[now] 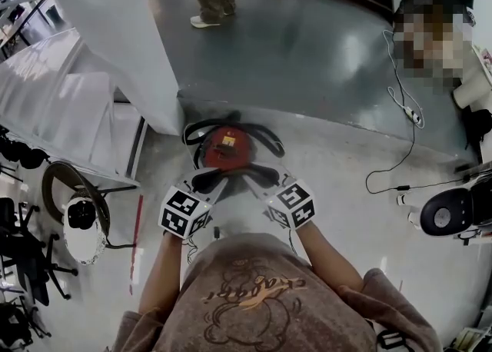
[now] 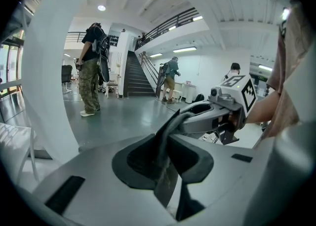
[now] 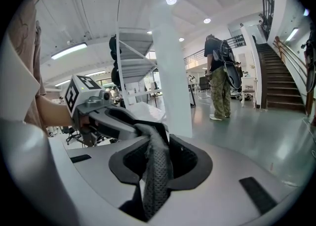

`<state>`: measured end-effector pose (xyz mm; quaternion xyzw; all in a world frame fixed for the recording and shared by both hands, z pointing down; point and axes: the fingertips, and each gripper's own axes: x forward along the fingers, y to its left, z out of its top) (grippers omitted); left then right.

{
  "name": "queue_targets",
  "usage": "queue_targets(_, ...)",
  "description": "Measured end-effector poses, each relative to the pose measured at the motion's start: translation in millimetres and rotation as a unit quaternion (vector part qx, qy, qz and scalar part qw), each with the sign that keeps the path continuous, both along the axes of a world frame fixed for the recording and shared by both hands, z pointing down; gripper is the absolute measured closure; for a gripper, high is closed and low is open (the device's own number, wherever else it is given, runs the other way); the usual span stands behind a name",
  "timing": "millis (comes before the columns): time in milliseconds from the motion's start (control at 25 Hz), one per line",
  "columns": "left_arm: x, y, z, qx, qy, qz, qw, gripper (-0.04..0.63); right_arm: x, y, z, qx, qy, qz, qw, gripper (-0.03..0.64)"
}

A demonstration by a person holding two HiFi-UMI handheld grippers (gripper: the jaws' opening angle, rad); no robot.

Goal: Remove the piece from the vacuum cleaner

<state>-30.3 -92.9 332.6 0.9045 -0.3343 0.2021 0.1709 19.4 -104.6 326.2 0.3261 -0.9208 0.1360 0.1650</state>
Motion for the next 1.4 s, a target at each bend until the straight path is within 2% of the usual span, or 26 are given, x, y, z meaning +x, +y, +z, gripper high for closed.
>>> queue_targets(1400, -23.2, 16.5, 1.8, -0.003, 0.003, -0.007, 1.0, 0.517, -22.0, 19.5, 2.9, -0.002, -0.01, 0.016, 1.0, 0.535)
